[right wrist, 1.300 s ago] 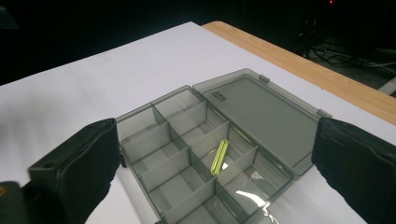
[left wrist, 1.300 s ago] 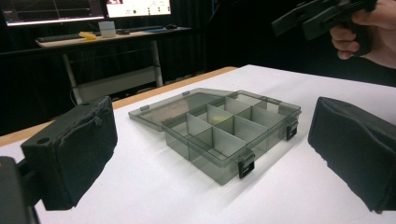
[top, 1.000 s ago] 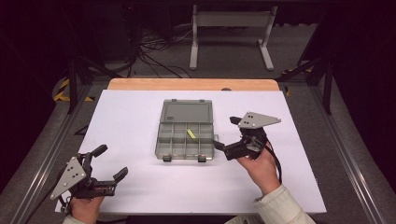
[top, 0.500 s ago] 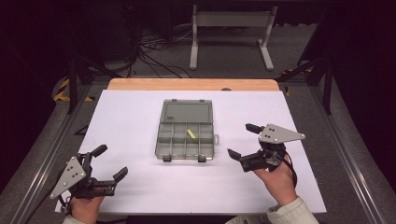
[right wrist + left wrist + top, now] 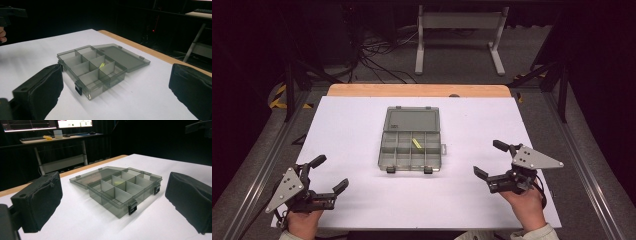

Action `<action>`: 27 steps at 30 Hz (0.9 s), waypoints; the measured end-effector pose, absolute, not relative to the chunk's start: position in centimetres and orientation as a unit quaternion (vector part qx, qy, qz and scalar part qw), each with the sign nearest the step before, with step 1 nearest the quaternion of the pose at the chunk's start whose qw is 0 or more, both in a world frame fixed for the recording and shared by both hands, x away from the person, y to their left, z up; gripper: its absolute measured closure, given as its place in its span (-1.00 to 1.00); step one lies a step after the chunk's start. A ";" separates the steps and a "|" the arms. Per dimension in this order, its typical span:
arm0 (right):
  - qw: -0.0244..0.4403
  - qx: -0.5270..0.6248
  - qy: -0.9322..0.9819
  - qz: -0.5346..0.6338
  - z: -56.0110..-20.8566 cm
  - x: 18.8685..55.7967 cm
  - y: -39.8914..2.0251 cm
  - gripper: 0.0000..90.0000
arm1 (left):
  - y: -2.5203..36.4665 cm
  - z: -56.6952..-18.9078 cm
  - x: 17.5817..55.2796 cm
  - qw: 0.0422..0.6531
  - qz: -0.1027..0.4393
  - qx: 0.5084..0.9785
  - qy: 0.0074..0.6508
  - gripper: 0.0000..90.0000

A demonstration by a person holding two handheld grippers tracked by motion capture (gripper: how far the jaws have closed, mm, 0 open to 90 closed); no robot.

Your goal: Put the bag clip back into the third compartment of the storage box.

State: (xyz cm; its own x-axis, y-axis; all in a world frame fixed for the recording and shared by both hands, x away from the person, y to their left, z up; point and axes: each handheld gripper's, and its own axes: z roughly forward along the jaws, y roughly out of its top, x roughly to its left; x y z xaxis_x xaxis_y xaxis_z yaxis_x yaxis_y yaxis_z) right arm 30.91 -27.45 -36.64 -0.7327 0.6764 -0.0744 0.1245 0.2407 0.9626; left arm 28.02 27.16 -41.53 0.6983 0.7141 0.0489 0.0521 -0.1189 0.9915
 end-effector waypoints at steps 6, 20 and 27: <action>0.250 0.277 0.736 0.565 -38.1 30.5 -29.0 -1.00 | 27.3 -41.5 28.1 0.605 0.278 0.693 0.278 -0.99; 0.251 0.269 0.730 0.575 -40.8 29.9 -30.2 -1.00 | 27.7 -41.6 28.3 0.601 0.277 0.696 0.279 -0.99; 0.247 0.289 0.725 0.575 -42.6 29.5 -30.6 -1.00 | 27.7 -41.6 28.3 0.601 0.277 0.697 0.277 -0.99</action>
State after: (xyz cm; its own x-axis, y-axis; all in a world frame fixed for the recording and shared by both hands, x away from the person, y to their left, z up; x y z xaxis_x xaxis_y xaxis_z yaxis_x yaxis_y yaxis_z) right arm 29.50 -30.62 -42.59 -0.7112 0.7025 -0.0258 0.1347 0.1721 0.9758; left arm 28.32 27.75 -41.64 0.6931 0.7189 0.0529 0.0534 -0.1244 0.9908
